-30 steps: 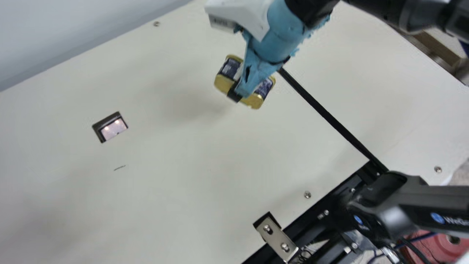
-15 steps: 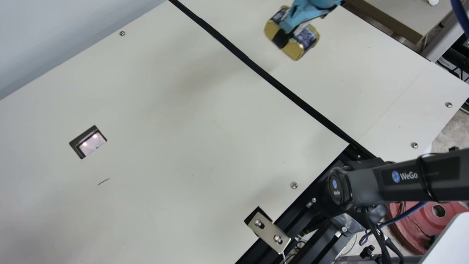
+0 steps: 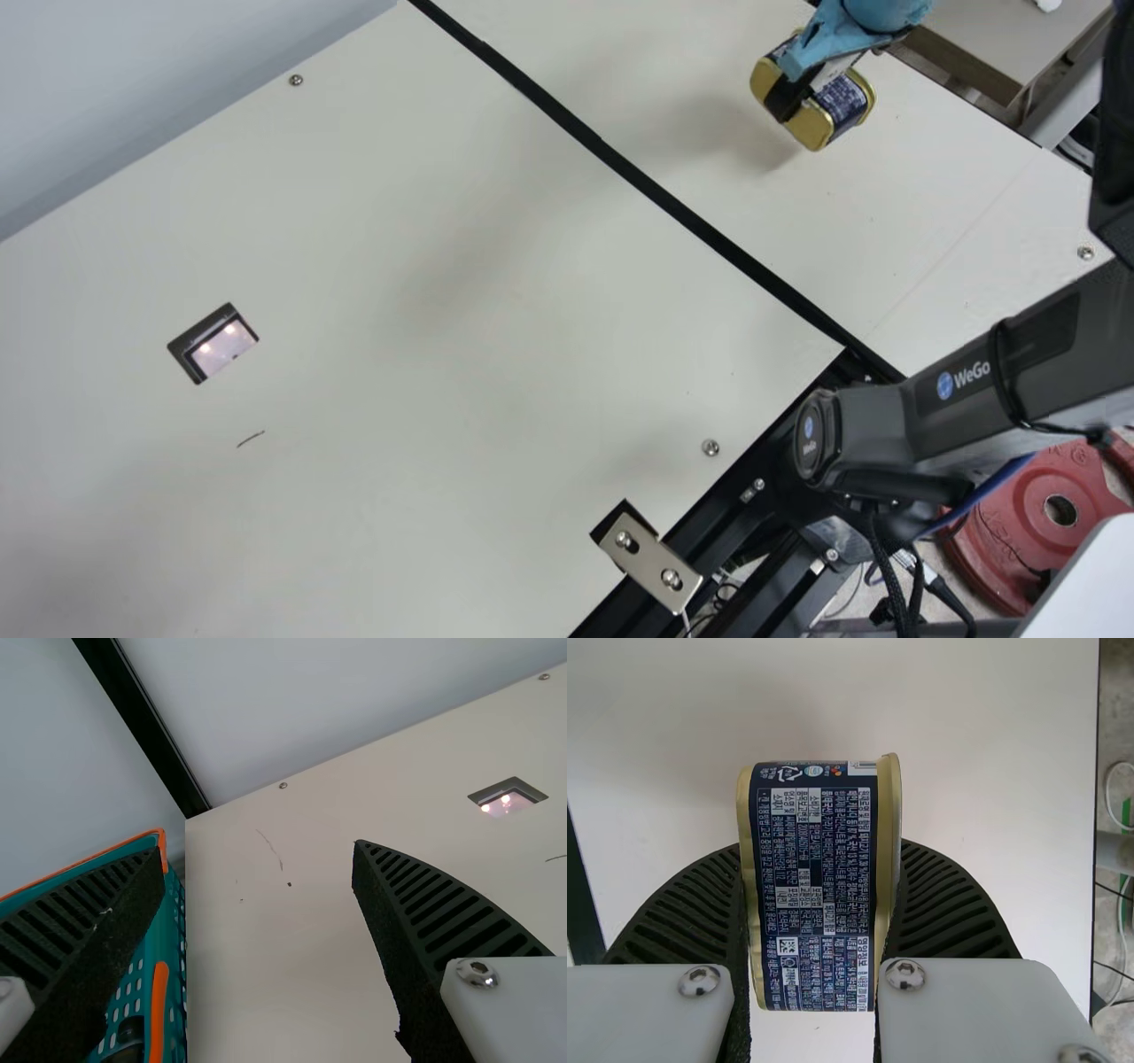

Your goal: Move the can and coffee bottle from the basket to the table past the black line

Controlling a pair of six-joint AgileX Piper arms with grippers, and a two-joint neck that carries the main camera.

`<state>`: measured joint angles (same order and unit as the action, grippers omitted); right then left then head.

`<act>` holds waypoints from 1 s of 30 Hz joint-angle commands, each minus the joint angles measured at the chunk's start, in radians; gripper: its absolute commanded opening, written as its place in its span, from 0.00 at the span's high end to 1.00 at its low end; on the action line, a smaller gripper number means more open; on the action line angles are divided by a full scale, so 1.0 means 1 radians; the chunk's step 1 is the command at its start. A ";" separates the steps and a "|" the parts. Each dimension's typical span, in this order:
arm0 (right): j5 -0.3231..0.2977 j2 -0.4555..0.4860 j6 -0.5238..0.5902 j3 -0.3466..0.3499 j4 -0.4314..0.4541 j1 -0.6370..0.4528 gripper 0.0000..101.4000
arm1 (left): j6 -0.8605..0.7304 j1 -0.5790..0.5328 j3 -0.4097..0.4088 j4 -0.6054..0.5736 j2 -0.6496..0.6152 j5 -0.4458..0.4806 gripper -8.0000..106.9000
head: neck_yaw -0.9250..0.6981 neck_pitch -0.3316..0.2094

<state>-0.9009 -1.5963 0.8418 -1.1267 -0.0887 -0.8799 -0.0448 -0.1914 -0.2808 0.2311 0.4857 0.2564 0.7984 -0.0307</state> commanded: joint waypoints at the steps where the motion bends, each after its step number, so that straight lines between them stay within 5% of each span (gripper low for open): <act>1: 0.018 -0.005 0.013 0.019 -0.003 -0.009 1.00 | 0.000 0.000 0.000 0.000 0.000 0.000 0.15 | 0.024 -0.026; 10: 0.087 -0.023 0.067 0.098 -0.037 -0.045 1.00 | 0.000 0.000 0.000 0.000 0.000 0.000 0.15 | 0.024 -0.026; 12: 0.098 -0.024 0.072 0.111 -0.040 -0.049 0.75 | 0.000 0.000 0.000 0.000 0.000 0.000 0.15 | 0.024 -0.026; 13: 0.106 -0.022 0.075 0.119 -0.041 -0.051 0.00 | 0.000 0.000 0.000 0.000 0.000 0.000 0.15 | 0.024 -0.026; 22: 0.135 0.104 0.138 0.149 -0.136 -0.026 0.00 | 0.000 0.000 0.000 0.000 0.000 0.000 0.15 | 0.024 -0.026; 30: -0.018 0.290 0.185 0.116 -0.330 0.054 0.00 | 0.000 0.000 0.000 0.000 0.000 0.000 0.15 | 0.012 -0.025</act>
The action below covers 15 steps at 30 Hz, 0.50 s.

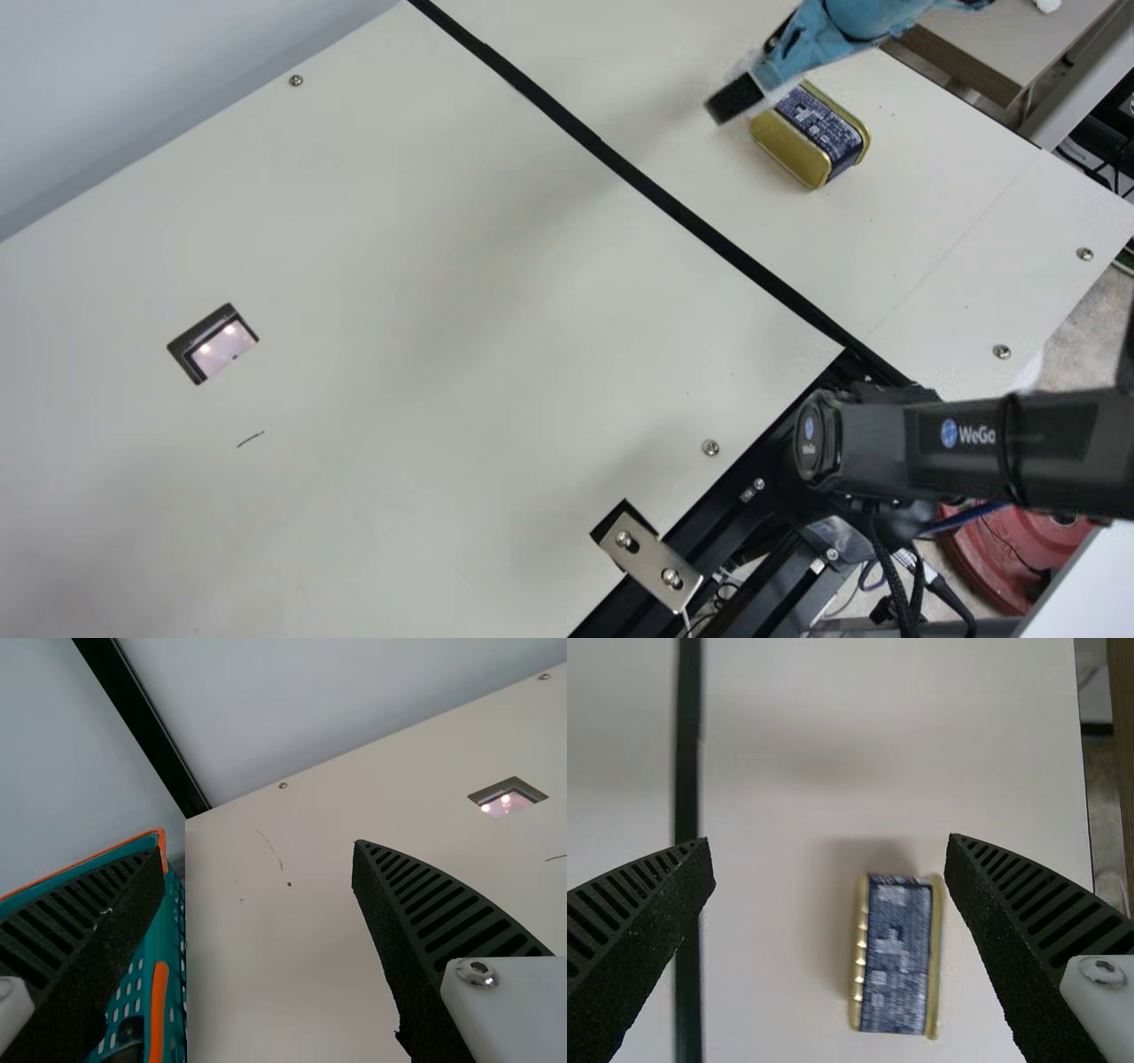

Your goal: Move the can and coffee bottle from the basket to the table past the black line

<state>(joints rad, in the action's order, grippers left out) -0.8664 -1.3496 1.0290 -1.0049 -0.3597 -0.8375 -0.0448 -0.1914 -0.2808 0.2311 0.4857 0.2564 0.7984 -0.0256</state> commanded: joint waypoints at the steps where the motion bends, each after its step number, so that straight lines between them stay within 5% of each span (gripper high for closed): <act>1: -0.081 0.061 -0.005 -0.012 -0.087 0.023 0.00 | 0.000 0.000 0.000 0.000 0.000 0.000 0.15 | 0.002 -0.030; 10: -0.334 0.187 -0.094 -0.055 -0.284 0.139 0.00 | 0.000 0.000 0.000 0.000 0.000 0.000 0.15 | -0.210 -0.051; 15: -0.354 0.213 -0.184 -0.032 -0.357 0.266 0.00 | 0.000 0.000 0.000 0.000 0.000 0.000 0.15 | -0.363 -0.085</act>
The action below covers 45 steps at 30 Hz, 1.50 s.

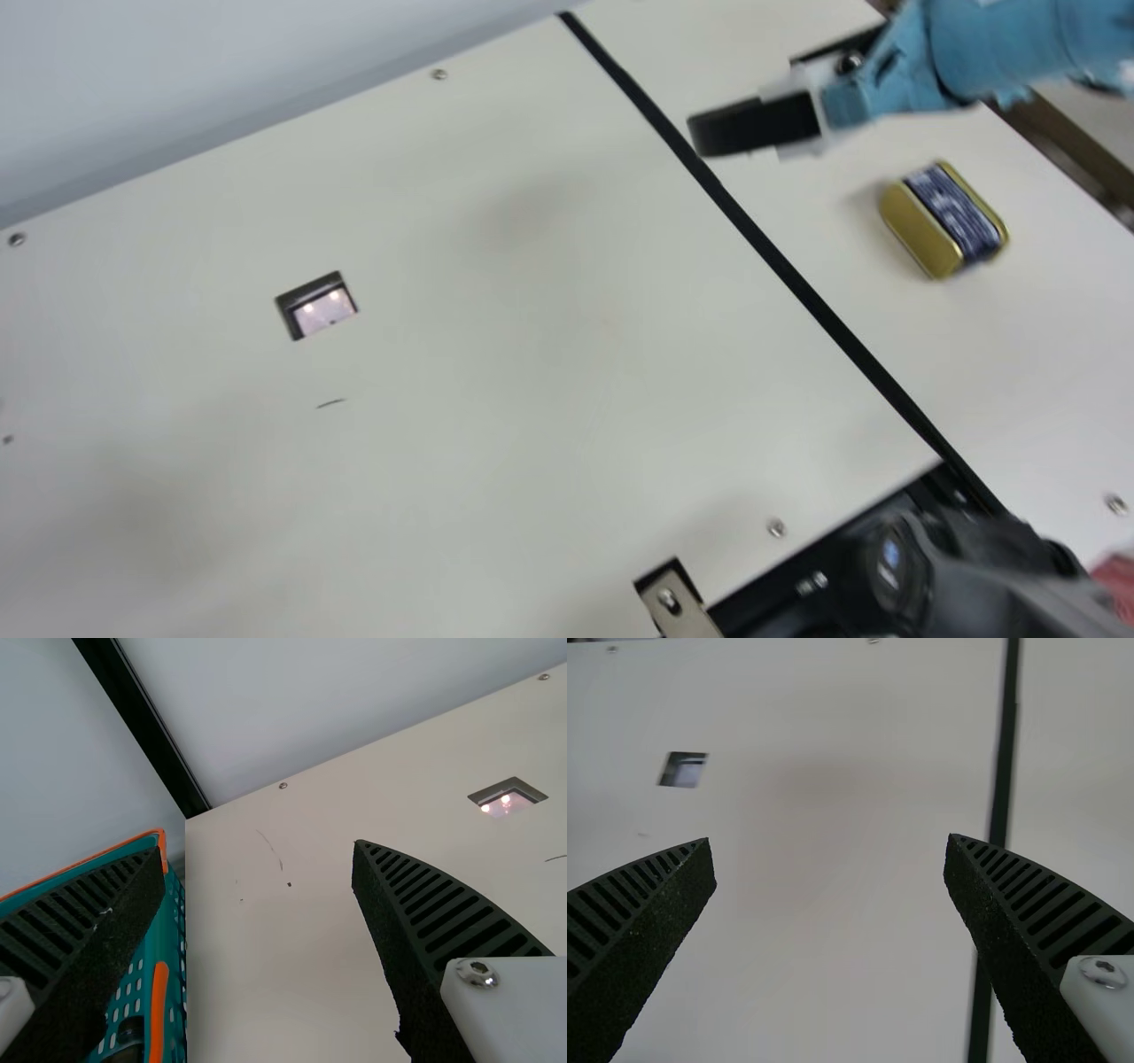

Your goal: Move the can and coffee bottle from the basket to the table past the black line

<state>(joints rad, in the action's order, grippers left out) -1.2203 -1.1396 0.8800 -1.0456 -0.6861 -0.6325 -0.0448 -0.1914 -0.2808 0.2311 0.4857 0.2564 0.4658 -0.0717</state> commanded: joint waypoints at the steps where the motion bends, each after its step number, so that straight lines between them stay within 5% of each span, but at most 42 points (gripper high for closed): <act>1: 0.000 0.007 -0.053 0.014 -0.043 0.089 0.00 | 0.000 0.000 0.000 0.000 0.000 0.000 0.15 | -0.056 -0.046; 26: 0.000 0.277 -0.485 0.059 -0.116 0.566 0.00 | 0.000 0.000 0.000 0.000 0.000 0.000 0.15 | -0.280 -0.157; 45: -0.003 0.333 -0.551 0.057 -0.110 0.599 0.00 | 0.000 0.000 0.000 0.000 0.000 0.000 0.15 | -0.327 -0.197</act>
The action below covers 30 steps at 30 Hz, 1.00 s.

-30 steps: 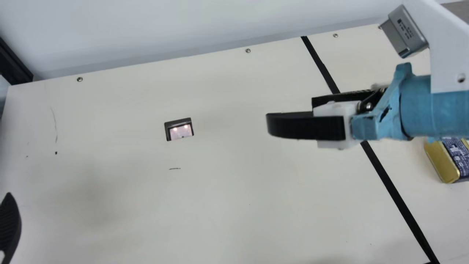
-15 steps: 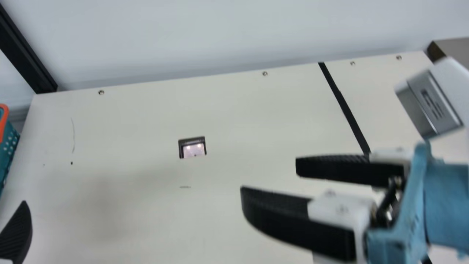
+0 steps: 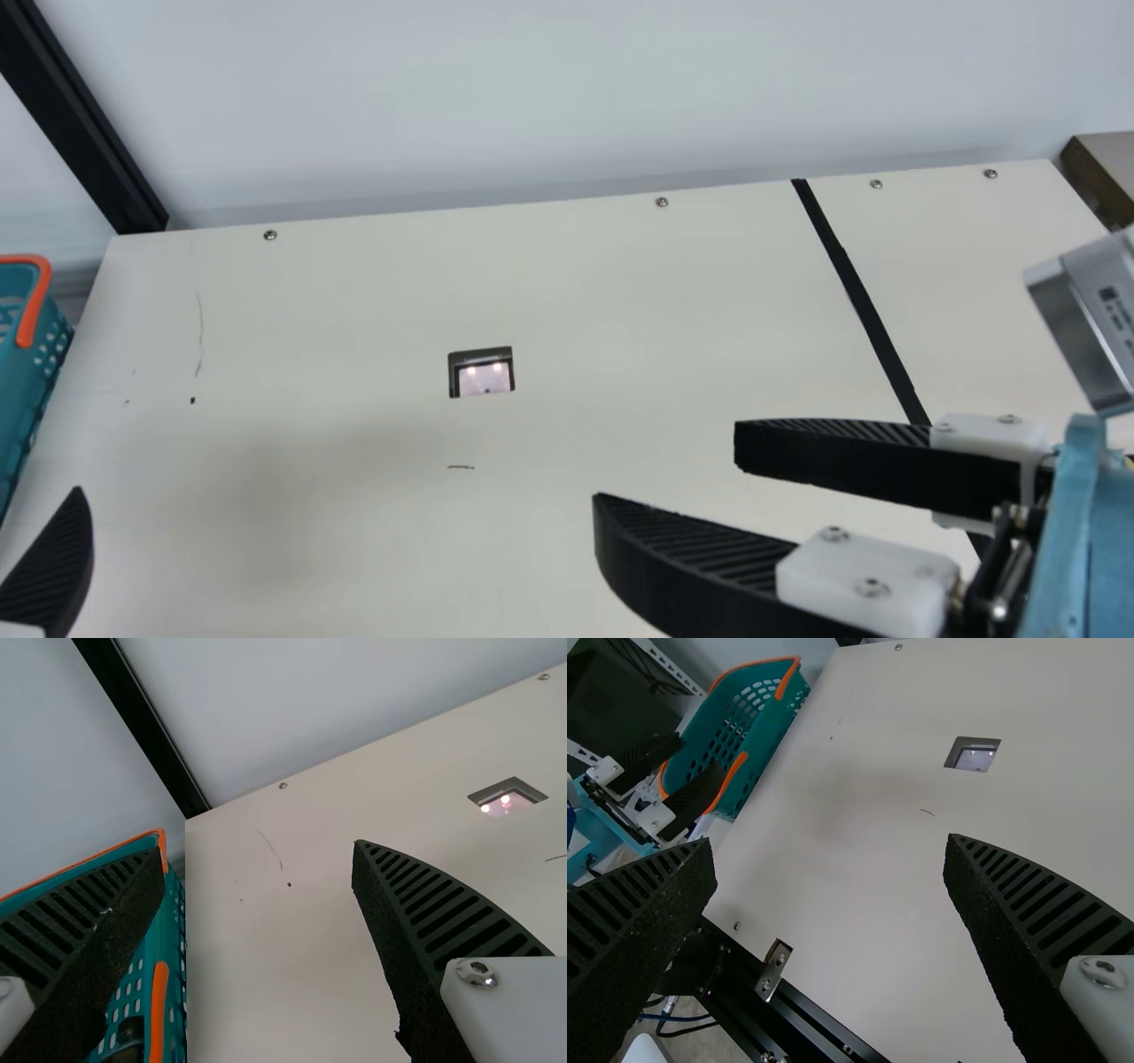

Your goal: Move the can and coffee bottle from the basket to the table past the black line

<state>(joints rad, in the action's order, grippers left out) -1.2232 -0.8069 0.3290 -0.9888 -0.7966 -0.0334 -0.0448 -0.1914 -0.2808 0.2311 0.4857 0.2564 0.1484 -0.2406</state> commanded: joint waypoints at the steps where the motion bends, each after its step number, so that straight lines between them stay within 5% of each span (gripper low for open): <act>1: 0.000 0.000 0.000 0.000 0.000 0.000 0.00 | 0.000 0.000 0.000 0.000 0.000 0.000 0.15 | -0.009 -0.028; 14: 0.001 0.000 0.000 0.000 0.000 0.000 0.00 | 0.000 0.000 0.000 0.000 0.000 0.000 0.15 | -0.042 -0.028; 22: 0.001 0.000 0.000 0.000 0.000 0.000 0.00 | 0.000 0.000 0.000 0.000 0.000 0.000 0.15 | -0.258 -0.051; 30: 0.001 0.000 0.000 0.000 0.000 0.000 0.00 | 0.000 0.000 0.000 0.000 0.000 0.000 0.15 | -0.518 -0.131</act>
<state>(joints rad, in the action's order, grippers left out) -1.2224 -0.8069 0.3290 -0.9888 -0.7966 -0.0334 -0.0448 -0.1914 -0.2808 0.2311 0.4857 0.2564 -0.3378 -0.3429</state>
